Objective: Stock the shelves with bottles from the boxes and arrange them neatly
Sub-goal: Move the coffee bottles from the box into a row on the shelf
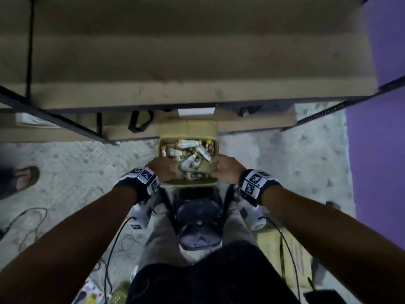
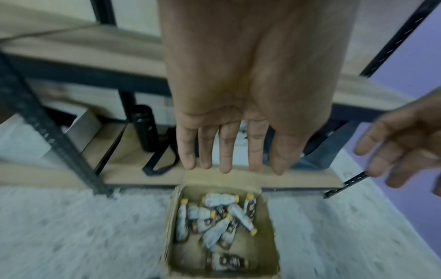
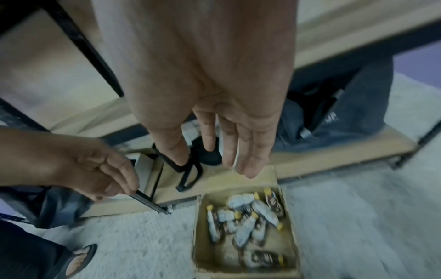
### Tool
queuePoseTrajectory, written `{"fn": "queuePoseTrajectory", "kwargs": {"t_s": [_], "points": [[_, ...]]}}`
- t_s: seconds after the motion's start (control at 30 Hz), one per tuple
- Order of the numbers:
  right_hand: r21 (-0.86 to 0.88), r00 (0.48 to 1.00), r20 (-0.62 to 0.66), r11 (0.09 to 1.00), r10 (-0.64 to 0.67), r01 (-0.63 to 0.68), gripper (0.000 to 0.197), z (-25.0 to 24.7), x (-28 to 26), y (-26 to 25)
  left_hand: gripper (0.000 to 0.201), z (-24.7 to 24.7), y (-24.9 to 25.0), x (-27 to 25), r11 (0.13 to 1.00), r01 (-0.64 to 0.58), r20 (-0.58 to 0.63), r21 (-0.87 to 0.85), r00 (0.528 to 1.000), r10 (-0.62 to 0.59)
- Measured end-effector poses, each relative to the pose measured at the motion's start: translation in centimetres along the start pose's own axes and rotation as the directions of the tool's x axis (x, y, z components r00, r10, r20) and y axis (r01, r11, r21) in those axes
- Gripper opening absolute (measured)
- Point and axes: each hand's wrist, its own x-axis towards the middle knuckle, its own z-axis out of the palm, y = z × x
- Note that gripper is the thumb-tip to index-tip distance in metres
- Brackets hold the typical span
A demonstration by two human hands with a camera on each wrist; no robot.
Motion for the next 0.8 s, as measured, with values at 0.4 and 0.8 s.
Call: {"fn": "queuePoseTrajectory", "kwargs": {"t_s": [0.4,0.8], "points": [[0.338,0.962,0.086,0.901,0.259,-0.272,0.013,13.3,13.2,13.4,0.025,15.4,-7.2,13.9,0.949,0.225,0.092,-0.22,0.974,-0.209],[0.803,0.854,0.35,0.347,0.386,-0.485,0.014,22.1,34.5,15.0,0.024,19.8,-16.1,31.3,0.289,0.273,0.16,-0.918,0.919,-0.36]]}}
